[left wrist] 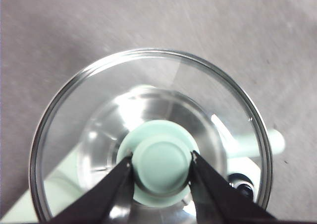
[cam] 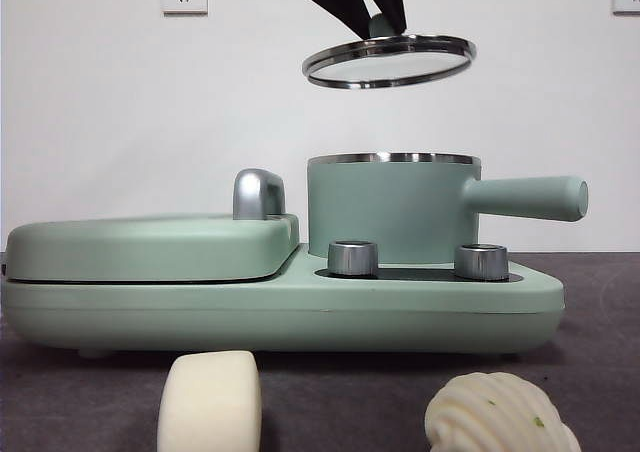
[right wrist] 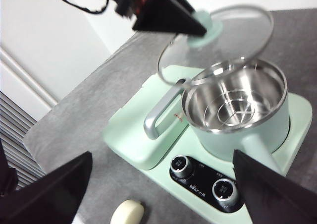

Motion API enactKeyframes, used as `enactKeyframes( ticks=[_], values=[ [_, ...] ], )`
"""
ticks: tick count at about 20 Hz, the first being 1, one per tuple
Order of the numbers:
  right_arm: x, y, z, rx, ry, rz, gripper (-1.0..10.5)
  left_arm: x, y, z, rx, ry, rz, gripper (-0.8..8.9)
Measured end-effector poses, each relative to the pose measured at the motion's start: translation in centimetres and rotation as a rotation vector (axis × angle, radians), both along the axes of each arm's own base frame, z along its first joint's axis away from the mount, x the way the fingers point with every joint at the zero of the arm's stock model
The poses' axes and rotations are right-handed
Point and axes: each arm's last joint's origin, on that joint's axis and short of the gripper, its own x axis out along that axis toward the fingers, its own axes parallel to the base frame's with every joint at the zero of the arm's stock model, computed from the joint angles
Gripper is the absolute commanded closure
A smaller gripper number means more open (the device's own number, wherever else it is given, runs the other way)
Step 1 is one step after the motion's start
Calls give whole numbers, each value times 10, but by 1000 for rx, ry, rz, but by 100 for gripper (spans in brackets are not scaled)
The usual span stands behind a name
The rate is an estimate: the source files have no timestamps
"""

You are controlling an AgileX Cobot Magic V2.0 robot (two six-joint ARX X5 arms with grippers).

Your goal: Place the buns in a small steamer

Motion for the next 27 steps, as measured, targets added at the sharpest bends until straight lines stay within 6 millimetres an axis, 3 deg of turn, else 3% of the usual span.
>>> enactKeyframes(
  ticks=[4, 8, 16, 21, 27],
  values=[
    [11, 12, -3, 25, 108, 85, 493, 13, 29, 7, -5, 0, 78, 732],
    [26, 45, -7, -42, 215, 174, 493, 29, 63, 15, -14, -13, 168, 732],
    [41, 163, -30, -326, 412, 258, 493, 59, 128, 14, -17, -1, 354, 732],
    [37, 218, -72, -503, 517, 271, 494, 69, 156, 14, -24, 5, 436, 732],
    [41, 254, -132, -674, 619, 264, 512, 74, 172, 14, -31, 10, 488, 732]
  ],
)
